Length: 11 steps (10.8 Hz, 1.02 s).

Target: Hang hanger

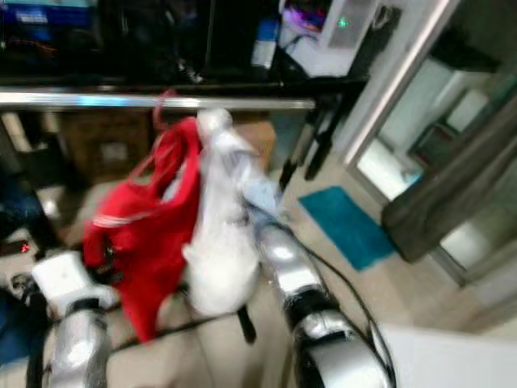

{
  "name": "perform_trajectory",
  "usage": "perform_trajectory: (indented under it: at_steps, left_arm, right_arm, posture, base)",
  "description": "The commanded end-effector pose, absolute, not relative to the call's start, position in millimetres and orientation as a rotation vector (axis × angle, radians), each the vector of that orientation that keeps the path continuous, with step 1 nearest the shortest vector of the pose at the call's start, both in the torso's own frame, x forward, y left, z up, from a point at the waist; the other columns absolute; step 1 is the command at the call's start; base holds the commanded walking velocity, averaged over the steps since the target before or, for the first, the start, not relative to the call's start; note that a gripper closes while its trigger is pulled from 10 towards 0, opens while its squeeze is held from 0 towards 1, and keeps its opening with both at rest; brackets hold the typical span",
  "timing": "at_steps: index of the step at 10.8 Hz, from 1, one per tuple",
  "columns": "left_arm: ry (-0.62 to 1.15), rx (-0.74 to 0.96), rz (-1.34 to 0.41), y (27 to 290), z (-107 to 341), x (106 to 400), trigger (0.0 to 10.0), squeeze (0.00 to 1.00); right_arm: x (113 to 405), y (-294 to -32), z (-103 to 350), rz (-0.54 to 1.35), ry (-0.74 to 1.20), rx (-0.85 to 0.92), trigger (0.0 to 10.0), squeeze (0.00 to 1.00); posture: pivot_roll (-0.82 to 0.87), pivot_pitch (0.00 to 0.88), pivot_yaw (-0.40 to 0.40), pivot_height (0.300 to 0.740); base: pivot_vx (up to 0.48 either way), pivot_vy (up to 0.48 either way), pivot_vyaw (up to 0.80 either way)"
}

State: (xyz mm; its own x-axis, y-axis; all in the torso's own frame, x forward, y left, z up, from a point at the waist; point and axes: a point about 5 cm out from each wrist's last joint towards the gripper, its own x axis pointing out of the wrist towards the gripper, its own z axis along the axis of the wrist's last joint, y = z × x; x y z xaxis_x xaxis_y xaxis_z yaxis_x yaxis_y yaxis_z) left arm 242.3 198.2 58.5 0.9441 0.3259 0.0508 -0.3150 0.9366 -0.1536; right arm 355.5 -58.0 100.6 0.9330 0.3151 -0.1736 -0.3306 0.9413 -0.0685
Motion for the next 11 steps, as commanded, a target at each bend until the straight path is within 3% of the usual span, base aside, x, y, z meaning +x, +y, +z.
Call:
perform_trajectory:
  at_steps: [1, 2, 6, 11]
  left_arm:
    - [-0.067, -0.168, 0.295, 184.3, 57.9, 244.2, 10.0, 0.00]
    - [-0.061, -0.170, 0.295, 184.0, 57.1, 243.5, 10.0, 0.00]
    - [-0.049, -0.182, 0.249, 177.6, 55.9, 242.9, 10.0, 0.00]
    - [-0.043, -0.147, 0.206, 175.1, 57.5, 245.7, 10.0, 0.00]
  right_arm:
    - [360.7, -77.7, 104.3, 0.267, 0.148, -0.106, 10.0, 0.00]
    - [363.5, -76.4, 111.8, 0.250, 0.128, -0.099, 10.0, 0.00]
    - [365.1, -84.6, 114.0, 0.216, 0.113, -0.114, 10.0, 0.00]
    - [372.6, -64.9, 144.3, 0.378, 0.087, -0.168, 10.0, 0.00]
  posture:
    - [0.24, 0.061, -0.187, 0.740]
    - [0.24, 0.061, -0.187, 0.740]
    - [0.25, 0.063, -0.184, 0.740]
    - [0.25, 0.061, -0.181, 0.740]
  base:
    - [0.461, 0.000, 0.00]
    - [0.442, 0.000, 0.00]
    - [0.000, 0.000, 0.00]
    - [0.000, 0.000, 0.00]
